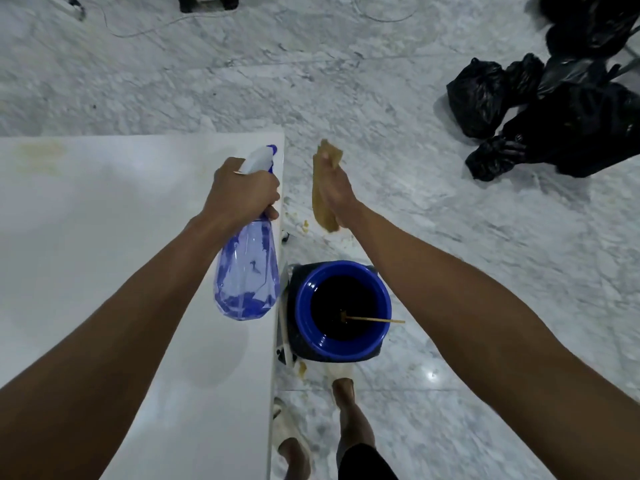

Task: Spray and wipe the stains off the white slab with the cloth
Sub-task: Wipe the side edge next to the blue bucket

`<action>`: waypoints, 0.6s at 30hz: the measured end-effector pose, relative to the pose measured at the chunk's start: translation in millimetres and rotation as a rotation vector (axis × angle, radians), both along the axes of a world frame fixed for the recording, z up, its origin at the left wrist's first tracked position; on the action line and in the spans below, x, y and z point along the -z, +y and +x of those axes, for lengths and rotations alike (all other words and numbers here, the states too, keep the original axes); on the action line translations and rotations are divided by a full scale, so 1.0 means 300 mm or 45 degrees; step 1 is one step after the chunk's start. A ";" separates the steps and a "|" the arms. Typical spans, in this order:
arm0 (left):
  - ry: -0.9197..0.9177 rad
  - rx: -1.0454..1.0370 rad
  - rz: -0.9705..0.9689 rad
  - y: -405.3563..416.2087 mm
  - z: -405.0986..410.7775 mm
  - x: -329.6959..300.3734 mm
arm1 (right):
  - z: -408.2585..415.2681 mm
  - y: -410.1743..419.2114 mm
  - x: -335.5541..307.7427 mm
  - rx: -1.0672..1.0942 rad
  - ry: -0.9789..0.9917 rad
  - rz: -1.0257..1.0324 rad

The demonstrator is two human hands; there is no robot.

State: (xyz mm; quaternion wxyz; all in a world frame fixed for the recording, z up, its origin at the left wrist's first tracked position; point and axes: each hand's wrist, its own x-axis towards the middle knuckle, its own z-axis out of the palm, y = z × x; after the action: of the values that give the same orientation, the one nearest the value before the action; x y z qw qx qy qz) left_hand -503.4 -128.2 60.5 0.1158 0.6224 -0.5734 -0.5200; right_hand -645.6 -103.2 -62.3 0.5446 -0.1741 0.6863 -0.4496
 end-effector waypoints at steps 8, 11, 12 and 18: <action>-0.074 -0.016 -0.187 -0.181 0.067 0.033 | 0.134 -0.471 0.183 -0.402 1.027 -0.184; -0.095 0.030 -0.186 -0.176 0.087 0.067 | 0.199 -0.454 0.293 -0.741 1.427 -0.058; -0.095 0.028 -0.174 -0.174 0.096 0.079 | 0.207 -0.437 0.304 -0.765 1.546 -0.069; -0.126 0.019 -0.160 -0.147 0.128 0.126 | 0.212 -0.405 0.291 -0.785 1.669 -0.106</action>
State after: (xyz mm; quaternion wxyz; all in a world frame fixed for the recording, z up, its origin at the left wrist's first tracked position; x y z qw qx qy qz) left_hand -465.0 -172.2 22.7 0.1223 0.6346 -0.6144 -0.4526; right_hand -582.1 -224.9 -149.7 0.1162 -0.6140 0.7737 -0.1048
